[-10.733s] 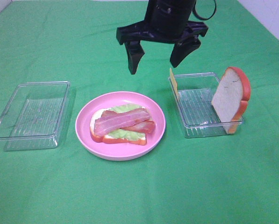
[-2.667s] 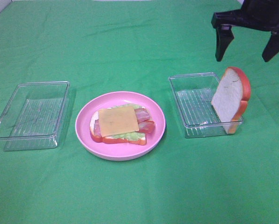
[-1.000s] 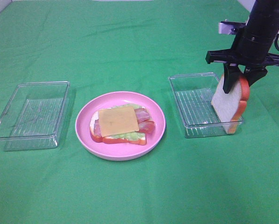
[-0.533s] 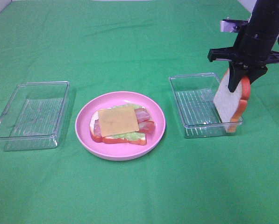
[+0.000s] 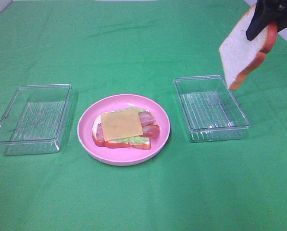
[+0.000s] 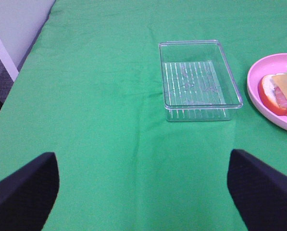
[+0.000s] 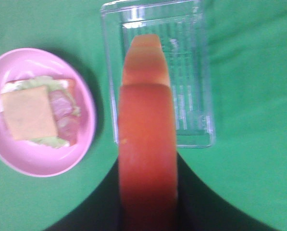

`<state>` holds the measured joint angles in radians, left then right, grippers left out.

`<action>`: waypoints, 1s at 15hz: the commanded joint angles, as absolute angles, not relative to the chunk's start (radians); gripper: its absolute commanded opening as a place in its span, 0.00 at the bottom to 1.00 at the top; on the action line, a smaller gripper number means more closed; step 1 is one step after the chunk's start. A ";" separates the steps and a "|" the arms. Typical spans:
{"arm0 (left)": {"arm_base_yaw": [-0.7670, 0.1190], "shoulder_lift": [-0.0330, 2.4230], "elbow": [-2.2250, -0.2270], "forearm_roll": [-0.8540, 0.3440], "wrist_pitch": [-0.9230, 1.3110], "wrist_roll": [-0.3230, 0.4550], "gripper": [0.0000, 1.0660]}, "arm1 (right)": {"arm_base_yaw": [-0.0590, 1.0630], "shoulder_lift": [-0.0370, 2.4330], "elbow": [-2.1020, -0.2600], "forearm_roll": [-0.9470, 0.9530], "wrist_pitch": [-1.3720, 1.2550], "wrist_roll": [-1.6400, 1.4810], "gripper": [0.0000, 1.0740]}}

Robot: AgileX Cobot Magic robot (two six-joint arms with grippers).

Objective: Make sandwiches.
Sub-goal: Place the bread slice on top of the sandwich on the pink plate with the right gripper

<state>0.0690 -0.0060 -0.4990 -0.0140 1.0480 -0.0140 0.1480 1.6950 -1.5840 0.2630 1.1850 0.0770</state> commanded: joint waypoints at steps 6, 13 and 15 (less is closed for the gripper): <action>0.067 -0.027 -0.498 -0.017 1.043 -0.018 0.83 | 0.214 1.719 -1.288 0.915 0.920 -0.269 0.00; 0.067 -0.027 -0.498 -0.017 1.043 -0.018 0.83 | 0.443 1.996 -1.443 1.042 0.852 -0.329 0.00; 0.067 -0.027 -0.498 -0.017 1.043 -0.018 0.83 | 0.452 2.044 -1.486 1.035 0.866 -0.312 0.00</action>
<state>0.0690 -0.0060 -0.4990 -0.0140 1.0480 -0.0140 0.4520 2.0360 -1.4740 1.0280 0.8560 -0.3170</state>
